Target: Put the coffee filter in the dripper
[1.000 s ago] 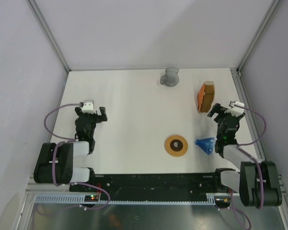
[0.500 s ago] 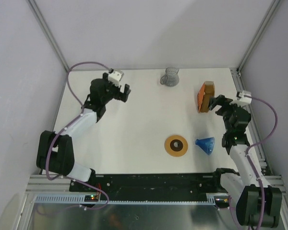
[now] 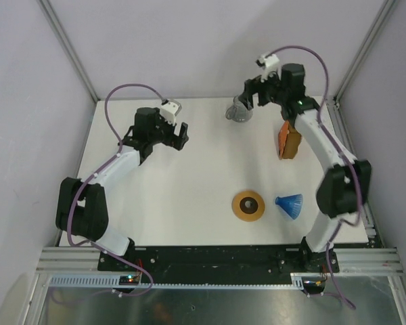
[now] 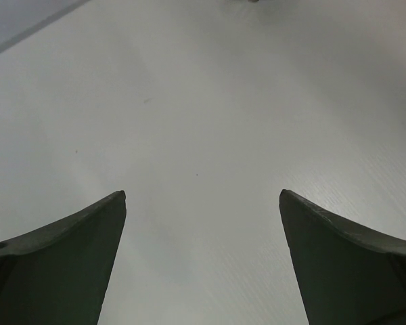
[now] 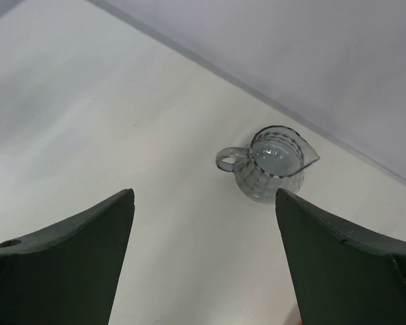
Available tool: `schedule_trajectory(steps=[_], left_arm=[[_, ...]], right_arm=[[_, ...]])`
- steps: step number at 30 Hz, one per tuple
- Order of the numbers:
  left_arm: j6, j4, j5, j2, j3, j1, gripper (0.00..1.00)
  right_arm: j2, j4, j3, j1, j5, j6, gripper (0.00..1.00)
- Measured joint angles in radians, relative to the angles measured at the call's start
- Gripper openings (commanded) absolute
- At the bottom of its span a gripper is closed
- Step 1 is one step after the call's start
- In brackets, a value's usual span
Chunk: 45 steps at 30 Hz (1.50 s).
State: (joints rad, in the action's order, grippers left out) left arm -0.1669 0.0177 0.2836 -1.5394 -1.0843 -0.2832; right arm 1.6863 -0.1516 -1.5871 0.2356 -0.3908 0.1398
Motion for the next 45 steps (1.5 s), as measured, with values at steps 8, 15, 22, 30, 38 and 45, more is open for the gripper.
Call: schedule_trajectory(steps=[8,15,22,30,38,45], left_arm=[[-0.028,0.066,-0.050,0.010,0.007,0.003,1.00],[-0.045,0.084,-0.071,0.010,0.008,0.005,1.00],[-0.047,0.098,-0.071,0.010,0.013,0.006,0.99],[-0.055,0.102,-0.071,0.010,0.031,0.007,1.00],[-0.063,0.103,-0.071,0.010,0.032,0.010,1.00],[-0.071,0.104,-0.071,0.010,0.032,0.013,1.00]], right_arm=[[0.592,-0.433,-0.721,0.005,-0.062,0.140,0.94],[0.708,-0.503,-0.795,0.020,-0.058,0.211,0.87],[0.819,-0.464,-0.874,0.036,-0.027,0.253,0.89],[0.929,-0.453,-0.887,0.052,0.054,0.293,0.77],[0.930,-0.464,-0.885,0.058,0.058,0.324,0.57],[0.910,-0.485,-0.853,0.058,0.062,0.348,0.53]])
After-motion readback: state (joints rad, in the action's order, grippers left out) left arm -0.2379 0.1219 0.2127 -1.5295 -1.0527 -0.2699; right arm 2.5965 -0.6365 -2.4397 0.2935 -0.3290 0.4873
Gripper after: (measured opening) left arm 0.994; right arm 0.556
